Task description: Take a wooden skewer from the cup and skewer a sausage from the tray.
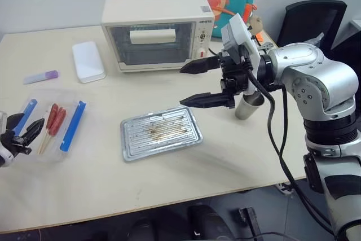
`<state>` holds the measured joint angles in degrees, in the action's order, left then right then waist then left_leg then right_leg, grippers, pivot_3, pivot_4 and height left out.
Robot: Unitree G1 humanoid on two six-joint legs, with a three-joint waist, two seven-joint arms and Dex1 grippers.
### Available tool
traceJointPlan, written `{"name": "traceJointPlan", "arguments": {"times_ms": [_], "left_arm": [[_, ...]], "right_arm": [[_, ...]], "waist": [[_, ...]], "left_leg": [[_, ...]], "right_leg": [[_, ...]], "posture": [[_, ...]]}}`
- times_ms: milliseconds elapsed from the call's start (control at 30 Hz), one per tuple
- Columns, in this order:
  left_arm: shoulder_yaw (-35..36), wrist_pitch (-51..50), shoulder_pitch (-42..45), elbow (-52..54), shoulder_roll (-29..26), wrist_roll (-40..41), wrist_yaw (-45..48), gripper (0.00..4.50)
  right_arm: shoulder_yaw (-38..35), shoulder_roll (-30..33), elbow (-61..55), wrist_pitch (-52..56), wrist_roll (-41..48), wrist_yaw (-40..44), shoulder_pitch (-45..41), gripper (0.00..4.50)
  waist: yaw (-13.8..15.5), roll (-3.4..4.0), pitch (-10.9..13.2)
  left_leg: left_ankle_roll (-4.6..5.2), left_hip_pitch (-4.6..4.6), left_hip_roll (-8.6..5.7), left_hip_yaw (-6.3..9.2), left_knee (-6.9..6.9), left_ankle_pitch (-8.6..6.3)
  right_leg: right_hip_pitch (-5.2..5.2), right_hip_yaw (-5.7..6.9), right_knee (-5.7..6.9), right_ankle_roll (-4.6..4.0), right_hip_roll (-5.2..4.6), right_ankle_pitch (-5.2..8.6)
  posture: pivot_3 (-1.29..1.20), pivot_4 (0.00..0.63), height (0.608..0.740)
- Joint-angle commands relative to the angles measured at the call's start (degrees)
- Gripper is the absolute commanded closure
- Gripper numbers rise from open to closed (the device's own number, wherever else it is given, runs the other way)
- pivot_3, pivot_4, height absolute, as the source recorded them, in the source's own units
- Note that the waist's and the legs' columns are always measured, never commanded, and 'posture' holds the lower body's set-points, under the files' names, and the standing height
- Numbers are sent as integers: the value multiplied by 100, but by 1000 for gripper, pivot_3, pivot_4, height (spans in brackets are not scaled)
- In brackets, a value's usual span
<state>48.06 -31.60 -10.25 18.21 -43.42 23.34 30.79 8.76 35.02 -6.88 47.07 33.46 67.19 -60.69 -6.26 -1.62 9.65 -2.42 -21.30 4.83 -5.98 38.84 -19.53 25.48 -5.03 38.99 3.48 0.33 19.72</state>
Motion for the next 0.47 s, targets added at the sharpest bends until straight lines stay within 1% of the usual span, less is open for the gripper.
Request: {"name": "traceJointPlan", "arguments": {"times_ms": [33,167,267,367,467], "left_arm": [[1010,-250,-495,407,-16,429,361,1381],[2230,-637,-1365,462,-121,1080,1225,1381],[2964,-724,-2085,104,-177,1309,1926,1381],[3269,-561,-2405,-268,-285,1265,2139,1381],[3277,-478,-2378,-464,-452,1256,2157,1381]], "right_arm": [[-26,25,-66,-164,-13,103,-49,99],[-6,127,-61,-188,-32,277,-5,99],[2,218,-66,-226,-70,413,78,99],[1,247,-41,-247,-95,464,124,99],[23,235,-9,-310,-150,486,176,99]], "waist": [[-14,-1,-1],[-67,-3,-1],[-78,-3,-2],[-67,0,0],[-27,0,0]], "left_leg": [[0,0,0,0,-1,0],[-2,2,4,-1,-11,-1],[-3,2,4,1,-11,-1],[-2,3,-2,1,-10,-2],[-1,6,-5,5,-7,-2]], "right_leg": [[0,1,0,0,0,0],[1,1,-2,-3,2,2],[1,4,-6,-6,1,3],[0,6,-7,-8,-1,5],[-2,9,-4,-11,1,6]], "posture": [[0,150,740],[0,150,740],[0,150,740],[0,150,740],[0,150,740]]}}
